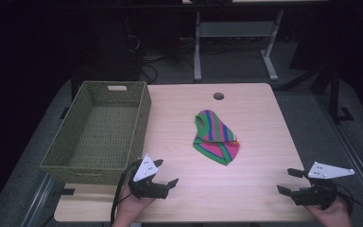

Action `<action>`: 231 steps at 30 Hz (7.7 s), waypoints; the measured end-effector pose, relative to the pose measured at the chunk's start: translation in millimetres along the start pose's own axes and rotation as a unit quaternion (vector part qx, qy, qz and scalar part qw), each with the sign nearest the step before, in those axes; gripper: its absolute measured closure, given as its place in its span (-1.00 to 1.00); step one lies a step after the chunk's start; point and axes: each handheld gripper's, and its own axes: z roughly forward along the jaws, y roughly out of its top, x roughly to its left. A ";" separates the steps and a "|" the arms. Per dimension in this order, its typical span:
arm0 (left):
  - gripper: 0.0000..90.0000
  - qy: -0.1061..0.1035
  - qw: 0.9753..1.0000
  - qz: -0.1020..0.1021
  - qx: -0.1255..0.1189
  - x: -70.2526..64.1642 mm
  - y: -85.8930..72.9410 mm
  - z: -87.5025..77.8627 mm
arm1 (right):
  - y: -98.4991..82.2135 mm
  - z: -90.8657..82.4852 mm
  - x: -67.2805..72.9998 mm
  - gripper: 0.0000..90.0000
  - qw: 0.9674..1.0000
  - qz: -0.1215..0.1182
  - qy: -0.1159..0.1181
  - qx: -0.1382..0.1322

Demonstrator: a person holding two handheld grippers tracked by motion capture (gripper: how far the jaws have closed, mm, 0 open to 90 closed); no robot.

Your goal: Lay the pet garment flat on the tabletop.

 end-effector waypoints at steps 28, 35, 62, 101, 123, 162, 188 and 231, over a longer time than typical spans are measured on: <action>-0.64 0.004 1.000 -0.006 -0.014 3.1 2.1 -5.9 | 127.8 57.3 -13.7 -0.63 0.993 -0.063 0.056 0.079; -0.64 0.000 1.000 -0.003 -0.013 0.5 2.5 -3.4 | 152.3 69.1 -21.3 -0.63 0.992 -0.063 0.065 0.091; -0.64 0.003 1.000 -0.005 -0.018 4.9 3.7 -6.9 | 217.3 146.0 -22.7 -0.59 0.985 -0.066 0.087 0.131; -0.64 0.007 1.000 -0.008 -0.028 7.2 4.4 -11.0 | 202.8 255.1 -4.7 0.45 0.963 -0.089 -0.027 0.254; -0.64 0.015 0.999 -0.017 -0.034 9.1 4.9 -13.1 | 219.3 206.3 -18.0 0.74 0.978 -0.093 -0.003 0.186; -0.64 0.011 0.999 -0.017 -0.037 6.4 7.2 -13.6 | 244.2 106.7 41.3 0.73 0.980 -0.148 0.083 0.103; -0.64 0.013 0.999 -0.014 -0.037 5.6 7.4 -15.0 | 205.5 137.0 72.0 0.72 0.973 -0.145 0.125 0.126; -0.64 0.006 0.999 -0.010 -0.032 4.3 8.0 -13.6 | 176.5 202.7 122.4 0.28 0.946 -0.195 0.182 0.187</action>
